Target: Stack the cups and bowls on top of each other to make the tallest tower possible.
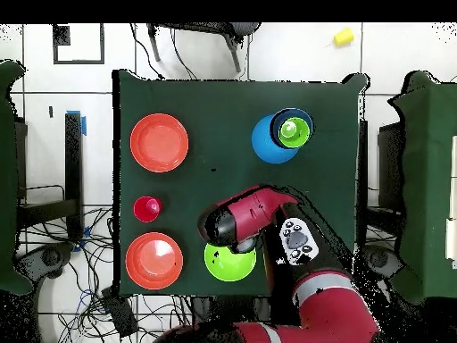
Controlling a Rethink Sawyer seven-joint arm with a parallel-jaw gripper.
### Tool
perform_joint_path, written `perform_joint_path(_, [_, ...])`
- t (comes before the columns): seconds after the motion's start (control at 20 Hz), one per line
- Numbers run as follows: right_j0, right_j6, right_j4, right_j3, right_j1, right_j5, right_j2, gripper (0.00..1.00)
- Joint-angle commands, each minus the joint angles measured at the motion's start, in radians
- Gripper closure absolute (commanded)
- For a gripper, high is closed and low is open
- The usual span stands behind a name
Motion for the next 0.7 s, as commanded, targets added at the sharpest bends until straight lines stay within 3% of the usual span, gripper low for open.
perform_joint_path(0.05, [0.046, 0.177, 0.008, -0.078, 0.095, -0.096, -0.008, 0.0])
perform_joint_path(0.5, [0.063, 0.196, 0.016, -0.098, 0.145, -0.179, -0.027, 0.0])
perform_joint_path(0.7, [0.083, 0.2, 0.037, -0.114, 0.149, -0.162, -0.045, 0.0])
